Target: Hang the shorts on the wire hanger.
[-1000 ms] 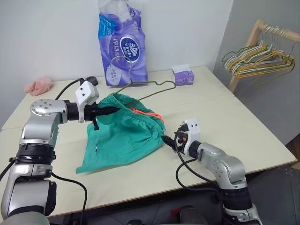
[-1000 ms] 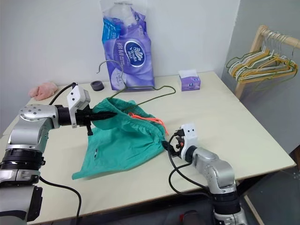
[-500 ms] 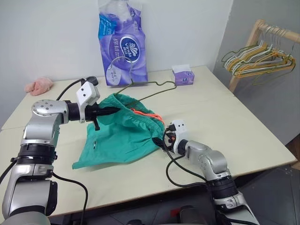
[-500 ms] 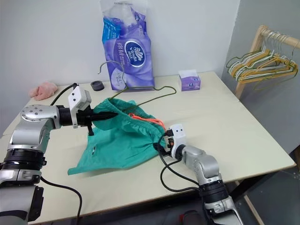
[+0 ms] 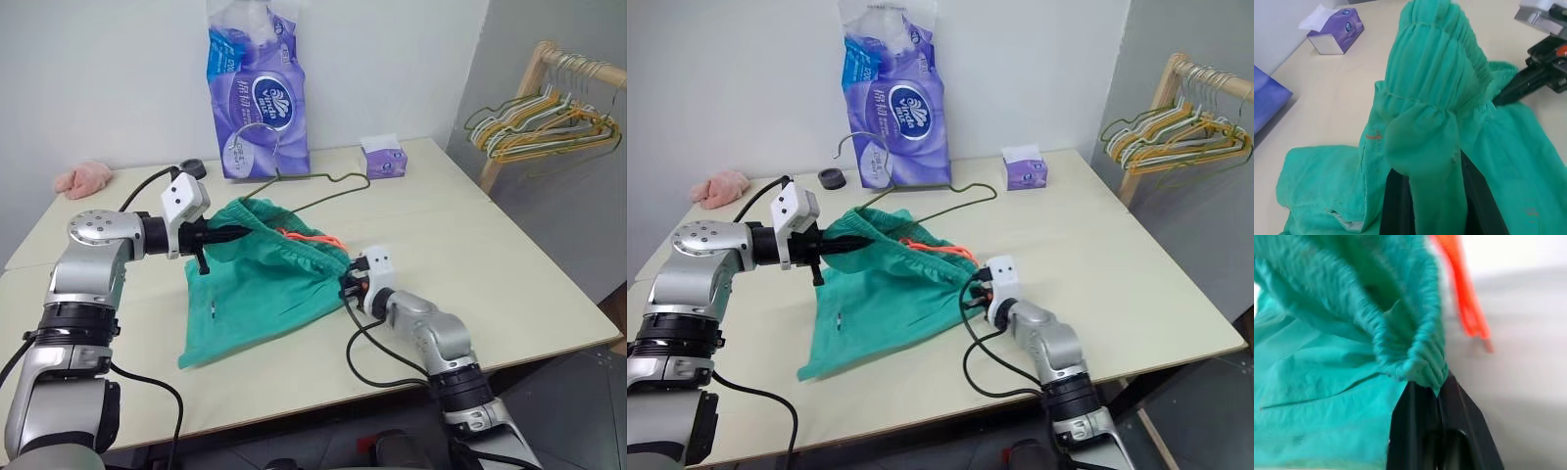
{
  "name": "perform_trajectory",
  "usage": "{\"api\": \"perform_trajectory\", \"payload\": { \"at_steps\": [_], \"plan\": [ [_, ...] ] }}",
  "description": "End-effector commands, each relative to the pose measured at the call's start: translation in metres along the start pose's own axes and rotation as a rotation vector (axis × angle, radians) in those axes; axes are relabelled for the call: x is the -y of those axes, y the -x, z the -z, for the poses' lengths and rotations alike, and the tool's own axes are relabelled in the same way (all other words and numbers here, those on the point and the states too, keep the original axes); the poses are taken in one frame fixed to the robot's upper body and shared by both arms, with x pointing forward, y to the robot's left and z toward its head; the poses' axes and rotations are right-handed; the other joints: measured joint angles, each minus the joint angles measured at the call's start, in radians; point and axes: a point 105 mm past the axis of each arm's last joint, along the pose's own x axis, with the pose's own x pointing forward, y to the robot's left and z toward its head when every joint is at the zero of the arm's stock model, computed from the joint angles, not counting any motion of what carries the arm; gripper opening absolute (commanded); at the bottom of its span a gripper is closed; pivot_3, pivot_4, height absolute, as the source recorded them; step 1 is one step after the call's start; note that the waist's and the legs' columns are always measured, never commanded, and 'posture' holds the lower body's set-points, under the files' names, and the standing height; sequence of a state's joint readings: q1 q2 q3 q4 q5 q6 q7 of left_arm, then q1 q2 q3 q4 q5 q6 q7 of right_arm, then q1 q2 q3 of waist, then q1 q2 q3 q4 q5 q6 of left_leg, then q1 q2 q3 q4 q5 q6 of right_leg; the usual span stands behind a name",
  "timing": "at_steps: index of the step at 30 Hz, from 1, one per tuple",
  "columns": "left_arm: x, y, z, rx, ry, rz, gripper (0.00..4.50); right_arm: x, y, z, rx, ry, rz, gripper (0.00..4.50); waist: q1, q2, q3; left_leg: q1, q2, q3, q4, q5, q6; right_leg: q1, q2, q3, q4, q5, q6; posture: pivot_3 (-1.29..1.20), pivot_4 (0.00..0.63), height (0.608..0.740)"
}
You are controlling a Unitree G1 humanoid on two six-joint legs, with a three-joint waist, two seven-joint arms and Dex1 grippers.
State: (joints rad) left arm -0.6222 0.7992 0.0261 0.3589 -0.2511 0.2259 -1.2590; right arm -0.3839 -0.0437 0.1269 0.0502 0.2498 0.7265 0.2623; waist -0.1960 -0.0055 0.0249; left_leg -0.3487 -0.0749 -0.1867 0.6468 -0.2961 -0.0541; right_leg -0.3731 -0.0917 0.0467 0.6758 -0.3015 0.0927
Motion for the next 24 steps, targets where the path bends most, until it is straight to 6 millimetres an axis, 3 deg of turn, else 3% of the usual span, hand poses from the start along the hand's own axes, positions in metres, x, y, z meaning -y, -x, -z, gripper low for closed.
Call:
{"api": "perform_trajectory", "payload": {
  "at_steps": [1, 5, 9, 14, 18, 24],
  "plan": [
    [0.008, 0.010, -0.013, 0.003, -0.033, 0.059, 0.00, 0.014, 0.016, -0.024, 0.081, 0.025, 0.024, 0.06, -0.001, 0.000, 0.000, 0.000, 0.000, 0.000, 0.000, 0.000, 0.000, 0.000, 0.000, 0.000, 0.000, 0.000, 0.000, -0.15, 0.000, 0.740],
    [0.026, 0.018, -0.015, -0.029, 0.002, 0.185, 0.00, 0.028, 0.033, -0.030, 0.079, 0.067, 0.033, 0.06, -0.001, 0.000, 0.000, -0.001, 0.000, 0.001, 0.000, 0.000, 0.000, 0.001, 0.000, 0.000, 0.001, 0.000, 0.000, -0.15, 0.000, 0.740],
    [0.024, 0.018, -0.039, 0.049, 0.031, 0.202, 0.00, 0.038, 0.049, -0.025, 0.024, 0.068, 0.018, 0.06, 0.004, 0.000, 0.000, -0.001, 0.000, 0.000, 0.000, -0.002, 0.003, 0.001, 0.000, -0.001, 0.001, -0.001, -0.001, -0.16, 0.000, 0.740],
    [0.030, 0.018, -0.043, 0.044, 0.048, 0.252, 0.00, 0.044, 0.056, -0.021, -0.005, 0.046, 0.026, 0.06, 0.001, 0.000, 0.000, 0.000, 0.000, 0.000, 0.000, -0.002, 0.004, 0.004, 0.000, -0.001, -0.001, -0.001, -0.001, -0.16, 0.000, 0.740],
    [0.047, 0.026, -0.017, -0.121, -0.006, 0.355, 0.00, 0.056, 0.063, -0.026, -0.001, 0.049, 0.066, 0.06, -0.005, 0.001, 0.001, 0.000, 0.000, 0.002, -0.001, -0.002, 0.003, 0.003, 0.001, 0.000, 0.000, -0.002, -0.003, -0.17, 0.000, 0.740],
    [0.044, 0.029, -0.004, -0.193, -0.059, 0.351, 0.00, 0.059, 0.067, -0.026, -0.007, 0.056, 0.070, 0.06, 0.003, 0.001, 0.001, 0.000, 0.000, 0.001, -0.001, -0.002, 0.004, 0.003, 0.001, 0.000, -0.001, -0.002, -0.003, -0.17, 0.000, 0.740]
  ]
}}
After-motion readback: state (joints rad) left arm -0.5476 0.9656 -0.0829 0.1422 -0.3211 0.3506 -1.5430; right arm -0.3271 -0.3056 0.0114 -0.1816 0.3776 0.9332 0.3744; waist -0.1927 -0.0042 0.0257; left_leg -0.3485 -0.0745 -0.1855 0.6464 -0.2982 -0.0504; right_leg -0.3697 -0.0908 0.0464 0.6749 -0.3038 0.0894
